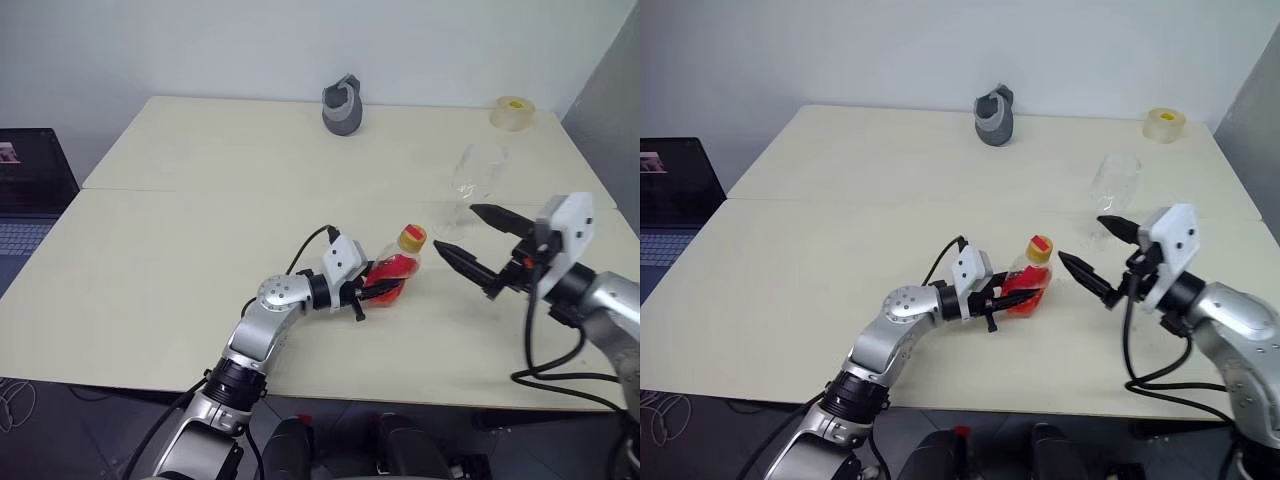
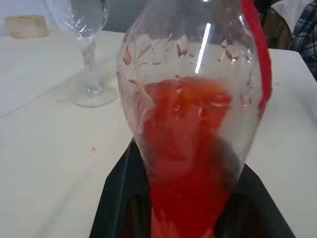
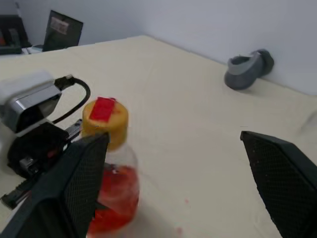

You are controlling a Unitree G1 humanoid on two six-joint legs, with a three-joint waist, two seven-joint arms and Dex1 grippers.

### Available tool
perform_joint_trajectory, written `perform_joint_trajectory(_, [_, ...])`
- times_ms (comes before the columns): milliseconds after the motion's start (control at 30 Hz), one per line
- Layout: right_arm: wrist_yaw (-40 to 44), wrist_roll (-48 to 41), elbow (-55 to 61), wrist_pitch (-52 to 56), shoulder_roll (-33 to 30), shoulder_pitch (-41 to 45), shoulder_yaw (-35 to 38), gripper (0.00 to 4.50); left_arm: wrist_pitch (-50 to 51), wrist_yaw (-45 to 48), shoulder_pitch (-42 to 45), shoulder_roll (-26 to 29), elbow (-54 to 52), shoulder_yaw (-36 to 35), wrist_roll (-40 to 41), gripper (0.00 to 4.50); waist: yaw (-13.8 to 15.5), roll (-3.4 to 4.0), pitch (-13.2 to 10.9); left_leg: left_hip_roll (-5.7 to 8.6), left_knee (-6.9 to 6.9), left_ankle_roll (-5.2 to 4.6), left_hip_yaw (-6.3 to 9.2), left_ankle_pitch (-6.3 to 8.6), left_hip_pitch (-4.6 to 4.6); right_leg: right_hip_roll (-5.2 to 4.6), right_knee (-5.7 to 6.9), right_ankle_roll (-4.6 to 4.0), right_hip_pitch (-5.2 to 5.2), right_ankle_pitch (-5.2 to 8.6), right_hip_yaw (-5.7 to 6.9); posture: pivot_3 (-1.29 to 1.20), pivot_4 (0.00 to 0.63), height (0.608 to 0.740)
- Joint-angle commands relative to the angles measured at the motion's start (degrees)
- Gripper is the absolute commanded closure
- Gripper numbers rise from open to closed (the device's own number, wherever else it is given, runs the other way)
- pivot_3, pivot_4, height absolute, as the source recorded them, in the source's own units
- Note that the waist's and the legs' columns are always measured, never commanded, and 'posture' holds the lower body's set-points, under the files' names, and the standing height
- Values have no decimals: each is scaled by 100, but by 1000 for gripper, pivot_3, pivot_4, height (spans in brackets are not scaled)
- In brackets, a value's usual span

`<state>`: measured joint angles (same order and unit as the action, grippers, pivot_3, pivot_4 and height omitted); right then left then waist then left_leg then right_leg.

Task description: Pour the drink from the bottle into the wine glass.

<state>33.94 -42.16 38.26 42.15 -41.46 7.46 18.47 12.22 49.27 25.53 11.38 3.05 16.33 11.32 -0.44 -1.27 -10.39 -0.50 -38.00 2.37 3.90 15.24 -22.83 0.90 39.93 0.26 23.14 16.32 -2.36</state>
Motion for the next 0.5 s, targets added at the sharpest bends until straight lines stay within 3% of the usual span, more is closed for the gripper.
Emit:
perform_joint_trajectory(33, [183, -591, 481, 264, -215, 67, -52, 0, -144, 28, 126, -62, -191, -81, 131, 3471, -8, 0, 0, -1, 0, 0, -5, 0, 1, 1, 0, 0, 0, 0, 0, 0, 150, 740])
perform_joint_trajectory(233, [-433, 23, 230, 10, 376, 884, -1125, 0, -183, 40, 185, -138, -122, -47, 105, 3472, -53, -1, 0, -4, 0, 0, -13, 0, 2, 5, 0, 1, 0, 1, 1, 0, 150, 740])
perform_joint_trajectory(500, [-827, 693, -370, -417, 913, 1258, -1302, 0, -172, 57, 149, -152, -173, -30, 107, 3473, -50, 0, 0, 4, -4, 1, -12, -1, -5, -1, -5, 4, 1, -1, -3, 0, 150, 740])
